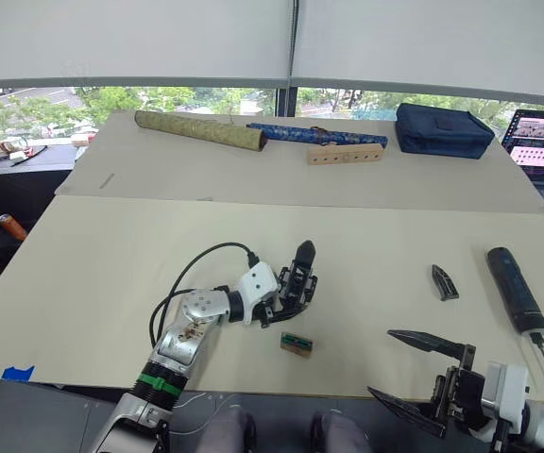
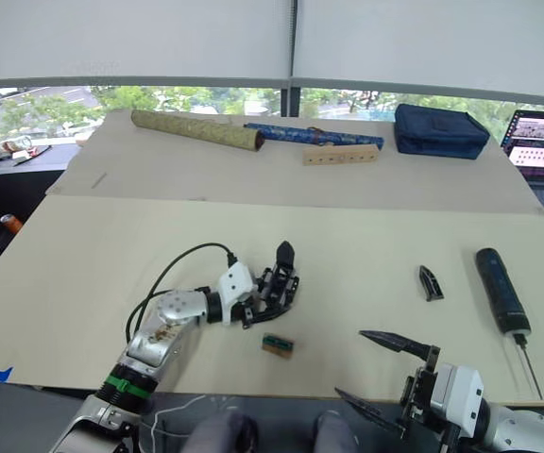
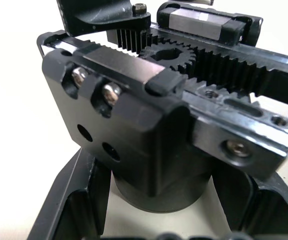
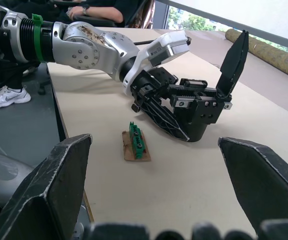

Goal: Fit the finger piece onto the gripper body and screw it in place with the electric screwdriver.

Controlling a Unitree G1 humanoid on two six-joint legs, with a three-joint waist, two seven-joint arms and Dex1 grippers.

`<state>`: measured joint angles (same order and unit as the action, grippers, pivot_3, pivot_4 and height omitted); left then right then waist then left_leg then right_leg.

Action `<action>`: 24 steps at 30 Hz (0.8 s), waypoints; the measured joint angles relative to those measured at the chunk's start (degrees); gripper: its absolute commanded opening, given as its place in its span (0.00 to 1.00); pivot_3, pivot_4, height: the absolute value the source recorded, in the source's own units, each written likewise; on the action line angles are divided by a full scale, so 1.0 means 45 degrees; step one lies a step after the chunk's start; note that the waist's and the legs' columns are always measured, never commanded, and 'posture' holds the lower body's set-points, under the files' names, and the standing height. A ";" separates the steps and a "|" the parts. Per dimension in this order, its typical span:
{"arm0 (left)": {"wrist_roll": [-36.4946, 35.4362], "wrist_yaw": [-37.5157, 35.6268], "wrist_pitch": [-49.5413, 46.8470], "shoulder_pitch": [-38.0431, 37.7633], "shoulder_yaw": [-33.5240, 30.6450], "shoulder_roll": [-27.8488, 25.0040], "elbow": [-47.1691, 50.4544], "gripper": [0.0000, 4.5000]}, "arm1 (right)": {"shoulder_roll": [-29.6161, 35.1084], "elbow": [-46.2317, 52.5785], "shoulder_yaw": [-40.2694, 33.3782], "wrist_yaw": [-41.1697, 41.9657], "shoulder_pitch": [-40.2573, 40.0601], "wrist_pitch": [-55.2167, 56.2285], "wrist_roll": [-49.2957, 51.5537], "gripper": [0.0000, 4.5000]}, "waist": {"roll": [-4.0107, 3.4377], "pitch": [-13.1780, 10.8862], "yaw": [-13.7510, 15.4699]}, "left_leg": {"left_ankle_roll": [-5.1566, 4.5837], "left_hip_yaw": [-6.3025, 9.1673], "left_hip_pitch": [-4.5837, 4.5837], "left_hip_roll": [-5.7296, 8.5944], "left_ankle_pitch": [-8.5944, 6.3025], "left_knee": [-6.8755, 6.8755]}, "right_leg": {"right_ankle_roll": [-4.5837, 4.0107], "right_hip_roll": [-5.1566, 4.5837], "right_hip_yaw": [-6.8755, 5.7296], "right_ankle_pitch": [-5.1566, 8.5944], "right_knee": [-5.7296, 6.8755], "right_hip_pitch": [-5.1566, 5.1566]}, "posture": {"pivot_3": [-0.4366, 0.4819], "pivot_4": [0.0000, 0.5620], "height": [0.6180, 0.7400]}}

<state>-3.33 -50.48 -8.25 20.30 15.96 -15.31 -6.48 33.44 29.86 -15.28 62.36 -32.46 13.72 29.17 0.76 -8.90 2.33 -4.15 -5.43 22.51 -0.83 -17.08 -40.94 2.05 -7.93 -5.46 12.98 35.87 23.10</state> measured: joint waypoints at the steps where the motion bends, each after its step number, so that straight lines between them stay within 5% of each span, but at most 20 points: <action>1: -0.0004 0.0039 -0.0069 0.0000 0.0014 0.0008 0.0033 0.52 | 0.0019 0.0000 -0.0001 0.0000 0.0004 0.0000 0.0001 1.00 | 0.0000 0.0000 0.0004 | 0.0000 0.0000 -0.0003 0.0000 0.0000 0.0000 | 0.0000 0.0000 0.0000 0.0000 0.0000 -0.0003 | 0.48 0.27 1.00; 3: -0.0022 0.0085 -0.0278 0.0001 0.0051 0.0002 0.0134 0.52 | 0.0038 0.0000 -0.0001 -0.0001 0.0017 0.0000 0.0002 1.00 | 0.0000 0.0000 0.0009 | -0.0001 0.0000 -0.0009 0.0000 -0.0001 0.0000 | 0.0000 -0.0001 0.0000 0.0000 0.0000 -0.0008 | 0.48 0.27 1.00; 8: -0.0096 -0.0010 -0.0767 0.0003 0.0191 -0.0209 0.0293 0.98 | 0.0127 -0.0012 -0.0004 -0.0001 0.0071 -0.0001 0.0034 1.00 | -0.0003 0.0002 -0.0006 | -0.0002 -0.0002 -0.0017 0.0000 -0.0001 0.0004 | 0.0000 0.0001 0.0003 0.0001 0.0001 -0.0010 | 0.48 0.27 1.00; 16: -0.0728 -0.0693 -0.0434 -0.0015 -0.0393 -0.1395 0.0248 0.98 | 0.0243 -0.0002 -0.0541 -0.0264 0.0058 -0.0125 0.0406 1.00 | -0.0012 0.0006 -0.0046 | 0.0003 0.0000 -0.0019 -0.0005 0.0001 0.0008 | -0.0003 0.0002 0.0004 0.0000 0.0003 -0.0004 | 0.48 0.27 1.00; 24: -0.2362 -0.4115 0.0091 -0.0162 -0.1602 -0.4211 -0.0245 0.98 | -0.0097 -0.0054 -0.2568 -0.1943 -0.0255 -0.1066 0.1305 1.00 | -0.0029 0.0000 0.0009 | 0.0030 -0.0005 -0.0011 -0.0002 0.0014 0.0014 | -0.0004 -0.0006 0.0001 0.0004 -0.0003 0.0006 | 0.48 0.27 1.00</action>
<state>-13.96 -68.99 -7.84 19.57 8.75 -34.26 -7.58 33.01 29.62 -26.83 53.62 -33.60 8.93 35.04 0.63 -8.90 2.37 -4.01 -5.45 22.46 -0.84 -17.01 -40.88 2.03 -7.96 -5.45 13.00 35.86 23.13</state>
